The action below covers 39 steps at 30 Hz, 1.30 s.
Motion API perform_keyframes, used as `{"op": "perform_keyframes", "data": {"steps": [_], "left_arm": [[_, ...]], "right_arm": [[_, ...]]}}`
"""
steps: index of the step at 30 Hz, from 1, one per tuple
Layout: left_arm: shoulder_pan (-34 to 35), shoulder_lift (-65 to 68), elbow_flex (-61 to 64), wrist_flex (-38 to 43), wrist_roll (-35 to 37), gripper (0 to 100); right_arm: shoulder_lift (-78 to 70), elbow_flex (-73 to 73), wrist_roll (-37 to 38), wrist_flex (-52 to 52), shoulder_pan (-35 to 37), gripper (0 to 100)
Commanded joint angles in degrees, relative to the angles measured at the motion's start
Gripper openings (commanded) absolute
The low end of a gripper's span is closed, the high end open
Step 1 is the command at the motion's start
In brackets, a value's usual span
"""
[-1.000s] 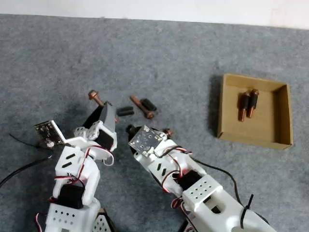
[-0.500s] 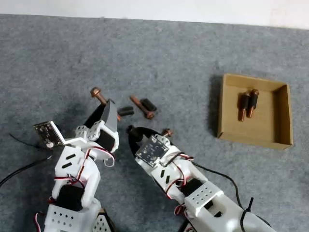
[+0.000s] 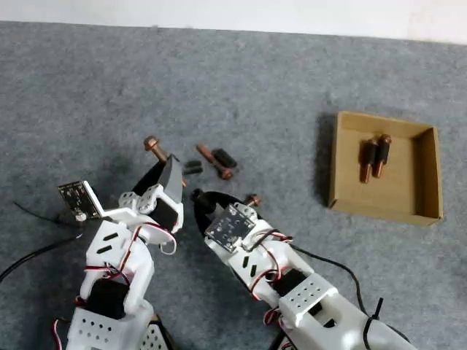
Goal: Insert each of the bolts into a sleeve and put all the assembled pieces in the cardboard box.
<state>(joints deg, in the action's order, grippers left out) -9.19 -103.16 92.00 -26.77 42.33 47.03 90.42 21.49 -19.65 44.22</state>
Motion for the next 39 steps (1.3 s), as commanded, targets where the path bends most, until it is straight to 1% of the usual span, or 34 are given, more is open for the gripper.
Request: {"op": "perform_keyframes", "data": {"steps": [1, 5, 7, 12, 18, 20, 25, 26, 29, 30, 39], "left_arm": [[-0.9, -1.0, -0.4, -0.1, 0.4, 1], [-0.8, -1.0, -0.4, -0.1, 0.4, 1], [-0.7, -1.0, -0.4, -0.1, 0.4, 1], [-1.5, -1.0, -1.0, 0.2, 0.4, 1], [-2.4, -1.0, -9.7, 0.0, 0.4, 1], [-2.5, -1.0, -10.5, -0.1, 0.4, 1], [-3.3, -1.0, -10.9, -0.1, 0.4, 1], [-4.7, -1.0, -10.9, -0.4, 0.4, 1], [-10.2, -1.0, -11.0, -5.3, 0.0, 1], [-11.0, -1.0, -10.9, -5.9, -0.1, 1], [-9.9, -1.1, -11.0, -8.5, 0.0, 1]], "right_arm": [[1.7, 0.5, 0.5, -2.6, 0.4, 0.3], [7.8, 6.8, 0.6, -10.9, 0.3, 0.3], [13.3, 10.4, 0.6, -12.6, 0.3, 0.3], [24.9, 13.8, 0.6, 2.4, 1.0, 0.3], [33.7, 14.0, 0.6, 12.5, 0.8, 0.3], [34.8, 14.1, 0.6, 15.0, 0.8, 0.3], [35.0, 14.1, 0.6, 15.7, 0.9, 0.3], [35.0, 14.1, 0.6, 15.7, 0.9, 0.3], [35.0, 14.1, 0.6, 15.7, 0.9, 0.3], [35.2, 14.1, 0.7, 15.9, 0.9, 0.3], [35.3, 14.0, 0.7, 15.9, 0.9, 0.3]]}}
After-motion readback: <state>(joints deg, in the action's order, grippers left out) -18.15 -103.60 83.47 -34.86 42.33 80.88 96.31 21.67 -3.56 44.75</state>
